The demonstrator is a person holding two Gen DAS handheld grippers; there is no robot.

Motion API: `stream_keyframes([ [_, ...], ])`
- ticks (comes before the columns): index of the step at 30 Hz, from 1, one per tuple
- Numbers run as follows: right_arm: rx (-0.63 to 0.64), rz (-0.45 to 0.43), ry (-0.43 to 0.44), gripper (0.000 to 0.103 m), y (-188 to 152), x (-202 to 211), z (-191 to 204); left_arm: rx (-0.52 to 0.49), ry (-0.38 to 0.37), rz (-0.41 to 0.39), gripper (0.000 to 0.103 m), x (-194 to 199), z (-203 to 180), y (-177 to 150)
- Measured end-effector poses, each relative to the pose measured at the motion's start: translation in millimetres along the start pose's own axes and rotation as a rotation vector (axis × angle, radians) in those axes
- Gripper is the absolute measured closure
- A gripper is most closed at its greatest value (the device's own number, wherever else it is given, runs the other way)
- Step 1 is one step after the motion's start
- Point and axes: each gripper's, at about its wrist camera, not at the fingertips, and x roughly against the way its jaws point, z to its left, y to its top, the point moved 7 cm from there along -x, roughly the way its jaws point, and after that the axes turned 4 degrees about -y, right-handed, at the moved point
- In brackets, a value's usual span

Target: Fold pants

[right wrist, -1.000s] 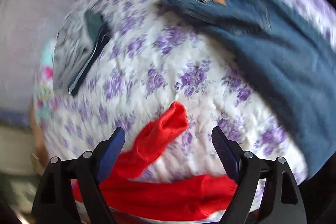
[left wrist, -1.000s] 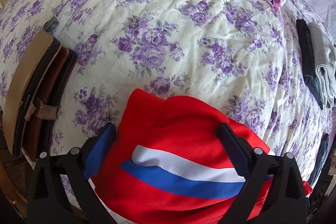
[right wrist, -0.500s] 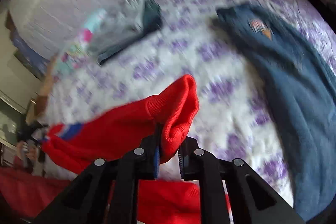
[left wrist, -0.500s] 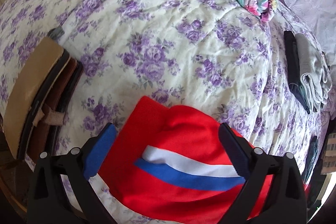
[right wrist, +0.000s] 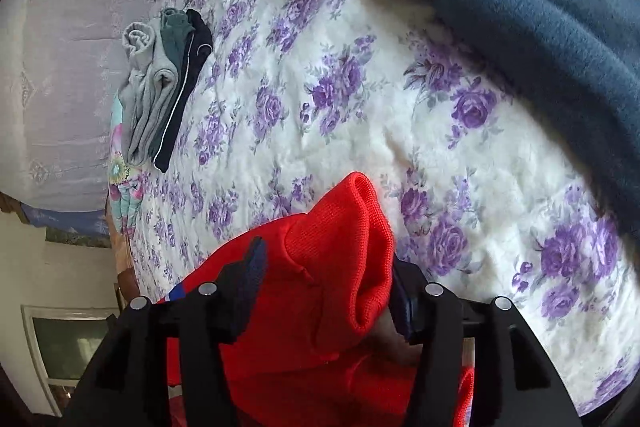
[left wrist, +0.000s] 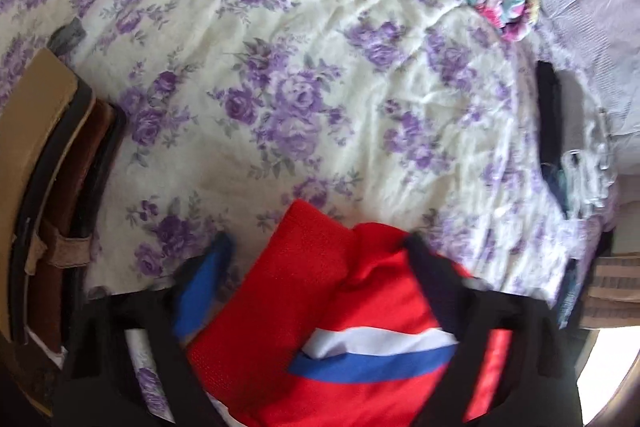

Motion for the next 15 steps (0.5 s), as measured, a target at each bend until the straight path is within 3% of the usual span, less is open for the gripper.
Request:
stream_keyframes([
  [2,0.050,-0.010,-0.016,0.073,0,0,4,-0.024,0.020,-0.004,0.049,2,-1,0],
  [4,0.099,-0.026,-0.040,0.079,1,3,13,-0.063,0.031,-0.021,0.052,6,-5,0],
  [6,0.141,-0.053,-0.047,0.083,3,12,23,-0.093,0.029,-0.051,0.061,13,-11,-1],
  [7,0.151,-0.069,-0.046,0.090,6,17,26,-0.097,0.017,-0.067,0.063,18,-15,0],
  [11,0.169,-0.160,-0.010,0.090,28,47,46,-0.092,-0.094,-0.144,0.092,46,-32,9],
  [13,0.203,-0.178,-0.004,0.090,41,54,58,-0.087,-0.161,-0.160,0.092,53,-46,17],
  [15,0.236,-0.180,-0.020,0.090,49,54,64,-0.118,-0.168,-0.159,0.092,51,-63,23],
])
